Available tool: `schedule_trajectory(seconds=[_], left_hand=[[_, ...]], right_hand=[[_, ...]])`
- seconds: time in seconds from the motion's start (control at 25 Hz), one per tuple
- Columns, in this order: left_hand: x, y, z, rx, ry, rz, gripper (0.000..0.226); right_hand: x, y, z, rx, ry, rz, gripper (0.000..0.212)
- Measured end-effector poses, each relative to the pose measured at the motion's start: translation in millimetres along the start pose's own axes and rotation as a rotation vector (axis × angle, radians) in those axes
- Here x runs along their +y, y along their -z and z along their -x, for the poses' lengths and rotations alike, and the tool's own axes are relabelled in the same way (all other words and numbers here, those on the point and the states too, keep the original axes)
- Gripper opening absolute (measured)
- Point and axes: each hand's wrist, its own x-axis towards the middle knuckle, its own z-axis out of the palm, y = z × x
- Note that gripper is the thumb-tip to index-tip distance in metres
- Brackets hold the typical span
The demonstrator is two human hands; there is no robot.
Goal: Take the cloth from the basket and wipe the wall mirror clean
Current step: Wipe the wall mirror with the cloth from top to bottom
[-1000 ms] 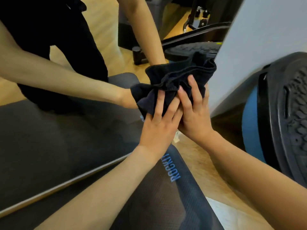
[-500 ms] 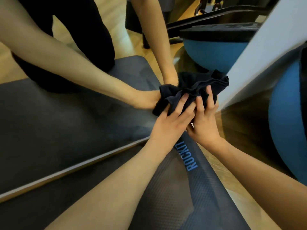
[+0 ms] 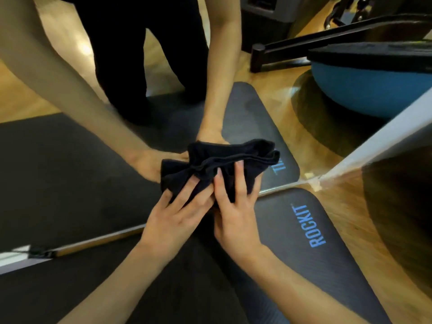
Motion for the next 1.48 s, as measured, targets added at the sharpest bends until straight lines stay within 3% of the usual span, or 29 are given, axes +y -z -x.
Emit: schedule_trajectory(seconds=[0.2,0.4,0.64,0.88,1.0,1.16,1.28,1.48], left_hand=[[-83,35,87,-0.040,-0.003,-0.069,0.042],[-149,71,169,-0.097,0.033,-0.141,0.041],[-199,93,248,-0.177,0.118,-0.210,0.041],[-175,51,282,-0.442,0.141,-0.224,0.059],[-154,34,281,-0.448,0.156,-0.147,0.062],[-132,20,271,-0.515,0.178,-0.010,0.104],[-108,7,237,-0.525,0.143,0.051,0.115],[-40,-22,150,-0.548,0.061,0.132,0.107]], right_hand=[[-99,-53,2,-0.123,0.030,-0.046,0.101],[-187,-102,1,-0.167,0.108,-0.081,0.118],[-255,-165,10,-0.261,0.199,0.003,0.108],[-206,-195,37,-0.242,0.390,0.200,0.079],[-175,-198,49,-0.237,0.457,0.240,0.076],[-139,-192,55,-0.221,0.500,0.263,0.073],[-95,-168,64,-0.257,0.453,0.294,0.076],[-8,-100,66,-0.245,0.337,0.340,0.076]])
